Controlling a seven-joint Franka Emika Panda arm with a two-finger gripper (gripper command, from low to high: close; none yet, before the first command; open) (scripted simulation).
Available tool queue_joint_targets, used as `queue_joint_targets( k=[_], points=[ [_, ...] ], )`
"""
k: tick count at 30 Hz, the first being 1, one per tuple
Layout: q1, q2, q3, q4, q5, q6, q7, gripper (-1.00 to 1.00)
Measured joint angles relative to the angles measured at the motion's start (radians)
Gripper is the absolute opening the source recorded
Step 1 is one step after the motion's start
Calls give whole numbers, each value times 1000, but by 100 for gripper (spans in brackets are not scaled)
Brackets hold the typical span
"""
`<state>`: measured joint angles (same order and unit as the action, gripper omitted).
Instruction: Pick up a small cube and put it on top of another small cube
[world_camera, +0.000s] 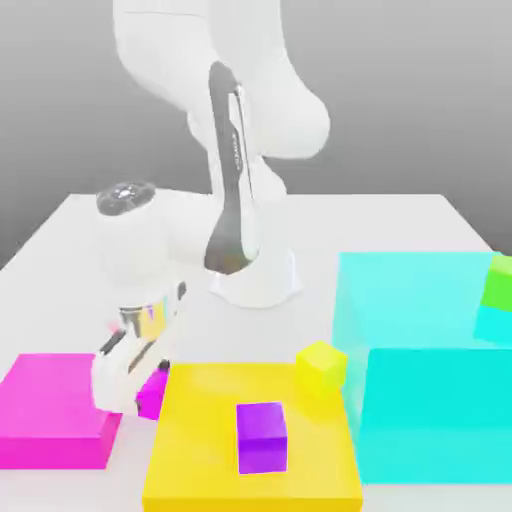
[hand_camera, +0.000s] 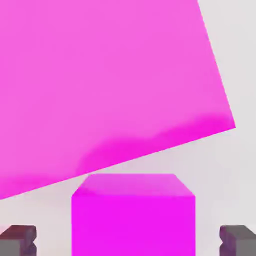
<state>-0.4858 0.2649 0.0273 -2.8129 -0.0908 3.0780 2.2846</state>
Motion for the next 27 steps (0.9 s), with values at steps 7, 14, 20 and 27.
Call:
queue_joint_targets(
  k=[7, 14, 20, 27],
  points=[
    [-10, -44, 14, -8, 14, -33, -10, -100],
    [-35, -228, 36, -2, 73, -199, -67, -100],
    [51, -273, 83, 163, 63, -362, -58, -100],
    [184, -304, 151, 288, 91, -551, 3, -100]
  ],
)
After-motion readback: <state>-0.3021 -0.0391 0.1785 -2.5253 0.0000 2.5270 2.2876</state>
